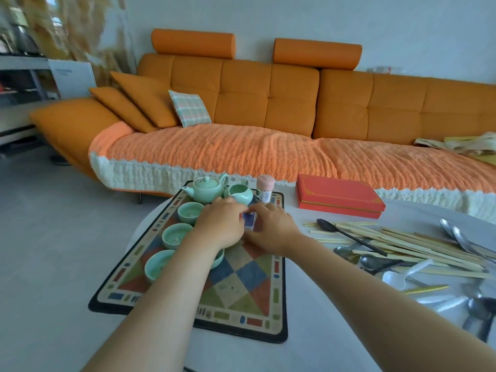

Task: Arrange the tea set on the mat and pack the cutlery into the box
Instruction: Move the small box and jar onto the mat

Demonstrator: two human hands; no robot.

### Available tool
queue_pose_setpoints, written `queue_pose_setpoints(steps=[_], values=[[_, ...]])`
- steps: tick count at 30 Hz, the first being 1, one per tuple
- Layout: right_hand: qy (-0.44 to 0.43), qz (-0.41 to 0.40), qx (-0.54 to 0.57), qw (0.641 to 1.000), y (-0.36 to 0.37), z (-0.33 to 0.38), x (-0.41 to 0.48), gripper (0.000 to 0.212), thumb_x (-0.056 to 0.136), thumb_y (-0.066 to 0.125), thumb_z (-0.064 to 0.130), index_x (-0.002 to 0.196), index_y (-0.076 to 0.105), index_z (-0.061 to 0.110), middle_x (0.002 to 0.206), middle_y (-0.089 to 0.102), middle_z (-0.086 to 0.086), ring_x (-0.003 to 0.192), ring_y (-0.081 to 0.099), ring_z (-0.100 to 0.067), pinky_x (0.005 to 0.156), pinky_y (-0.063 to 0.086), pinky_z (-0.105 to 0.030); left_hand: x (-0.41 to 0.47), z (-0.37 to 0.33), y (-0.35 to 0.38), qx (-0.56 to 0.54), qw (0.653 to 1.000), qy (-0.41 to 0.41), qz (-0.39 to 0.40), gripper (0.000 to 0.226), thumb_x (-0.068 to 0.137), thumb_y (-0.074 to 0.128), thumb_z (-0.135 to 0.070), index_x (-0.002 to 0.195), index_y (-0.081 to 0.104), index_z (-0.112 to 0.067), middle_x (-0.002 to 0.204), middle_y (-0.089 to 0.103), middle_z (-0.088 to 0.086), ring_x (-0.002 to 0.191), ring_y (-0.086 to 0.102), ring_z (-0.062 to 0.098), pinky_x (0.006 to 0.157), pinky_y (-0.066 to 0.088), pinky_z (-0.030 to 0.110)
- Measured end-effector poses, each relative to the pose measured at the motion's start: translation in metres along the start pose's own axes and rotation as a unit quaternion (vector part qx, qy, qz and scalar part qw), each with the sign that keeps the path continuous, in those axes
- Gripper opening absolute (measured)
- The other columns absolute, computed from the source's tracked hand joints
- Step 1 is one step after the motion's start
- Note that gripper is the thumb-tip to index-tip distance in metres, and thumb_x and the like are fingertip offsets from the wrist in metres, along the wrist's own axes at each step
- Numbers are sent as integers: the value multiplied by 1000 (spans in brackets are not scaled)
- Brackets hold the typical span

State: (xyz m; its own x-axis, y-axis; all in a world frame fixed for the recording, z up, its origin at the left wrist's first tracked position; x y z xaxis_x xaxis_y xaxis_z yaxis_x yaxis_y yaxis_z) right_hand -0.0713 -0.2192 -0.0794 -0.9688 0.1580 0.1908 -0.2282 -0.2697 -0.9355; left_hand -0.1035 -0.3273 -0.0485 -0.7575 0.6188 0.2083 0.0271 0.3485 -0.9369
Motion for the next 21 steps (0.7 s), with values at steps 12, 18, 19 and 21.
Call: queue_pose_setpoints(steps=[12,18,19,21], values=[[1,-33,-7,999,-68,-63,-19,49,89,59,39,136,50,30,122,59,4,115,52,-21,100,39,-41,22,-48,-5,-48,997,24,-54,38,96,48,-24,134,54,-26,135,52,-2,122,46,22,98,41,40],[107,-49,-67,991,-102,-164,-13,48,87,59,37,134,52,35,138,47,-2,130,40,-26,109,29,-45,67,-108,33,-148,988,32,17,45,97,49,-28,141,43,-22,143,45,0,129,44,19,100,40,35],[121,-47,-81,988,-103,-178,-13,49,86,59,39,134,51,37,141,44,-2,133,37,-26,110,27,-48,76,-113,40,-150,988,29,26,45,97,49,-29,141,43,-22,142,45,1,128,44,19,98,40,34],[131,-45,-109,984,-105,-200,-11,55,83,59,44,136,47,42,149,35,-1,138,28,-27,113,24,-54,90,-122,53,-139,989,23,44,45,97,49,-29,141,43,-23,141,45,3,126,46,20,91,37,31]])
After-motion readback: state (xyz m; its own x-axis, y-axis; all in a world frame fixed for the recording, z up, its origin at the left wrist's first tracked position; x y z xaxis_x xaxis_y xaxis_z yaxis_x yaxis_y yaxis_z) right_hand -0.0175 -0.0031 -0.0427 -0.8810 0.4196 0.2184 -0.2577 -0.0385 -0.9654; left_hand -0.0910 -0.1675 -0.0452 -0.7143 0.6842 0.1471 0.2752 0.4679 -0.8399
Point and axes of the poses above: each hand's wrist, its own x-axis towards the middle knuckle, its own y-axis out of the palm, z = x × y, the point moved 9 cm from there along x, towards the middle knuckle
